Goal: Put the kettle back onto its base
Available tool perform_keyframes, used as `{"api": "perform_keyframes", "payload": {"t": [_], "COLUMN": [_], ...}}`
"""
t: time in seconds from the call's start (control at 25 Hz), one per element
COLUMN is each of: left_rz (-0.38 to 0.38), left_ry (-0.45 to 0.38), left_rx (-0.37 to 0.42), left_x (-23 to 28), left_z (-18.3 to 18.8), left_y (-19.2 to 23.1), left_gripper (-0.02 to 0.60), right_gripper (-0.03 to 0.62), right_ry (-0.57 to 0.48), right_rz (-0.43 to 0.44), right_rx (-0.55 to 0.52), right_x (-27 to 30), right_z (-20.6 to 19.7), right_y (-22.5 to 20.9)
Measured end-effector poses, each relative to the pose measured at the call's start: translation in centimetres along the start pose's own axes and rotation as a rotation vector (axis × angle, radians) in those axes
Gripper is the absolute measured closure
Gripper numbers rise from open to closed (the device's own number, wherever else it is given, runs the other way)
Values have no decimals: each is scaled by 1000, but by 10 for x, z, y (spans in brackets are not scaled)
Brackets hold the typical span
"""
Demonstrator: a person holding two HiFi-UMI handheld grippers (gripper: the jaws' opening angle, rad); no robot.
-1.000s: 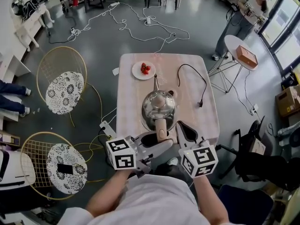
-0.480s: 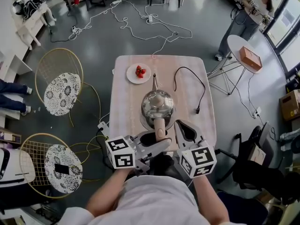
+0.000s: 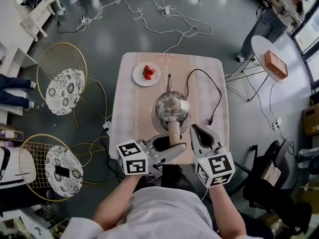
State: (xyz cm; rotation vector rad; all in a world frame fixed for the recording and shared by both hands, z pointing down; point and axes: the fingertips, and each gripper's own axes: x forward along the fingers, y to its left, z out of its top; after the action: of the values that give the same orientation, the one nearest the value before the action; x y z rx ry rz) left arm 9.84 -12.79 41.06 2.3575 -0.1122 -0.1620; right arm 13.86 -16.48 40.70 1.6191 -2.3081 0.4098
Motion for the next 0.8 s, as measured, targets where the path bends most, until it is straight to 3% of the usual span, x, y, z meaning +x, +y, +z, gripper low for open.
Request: {"api": "perform_keyframes", "payload": {"t": [0.8], "left_rz": [68], "left_ry": [-21], "left_rx": [-10], "left_x": [29], "left_z": [-10], "left_y": [70], "left_gripper": [411], "right_gripper": [589], "right_ry": [69], "right_rz": [81], "right_rx": [-1], "right_x": [51], "right_z": [-31], "right_y": [-34]}}
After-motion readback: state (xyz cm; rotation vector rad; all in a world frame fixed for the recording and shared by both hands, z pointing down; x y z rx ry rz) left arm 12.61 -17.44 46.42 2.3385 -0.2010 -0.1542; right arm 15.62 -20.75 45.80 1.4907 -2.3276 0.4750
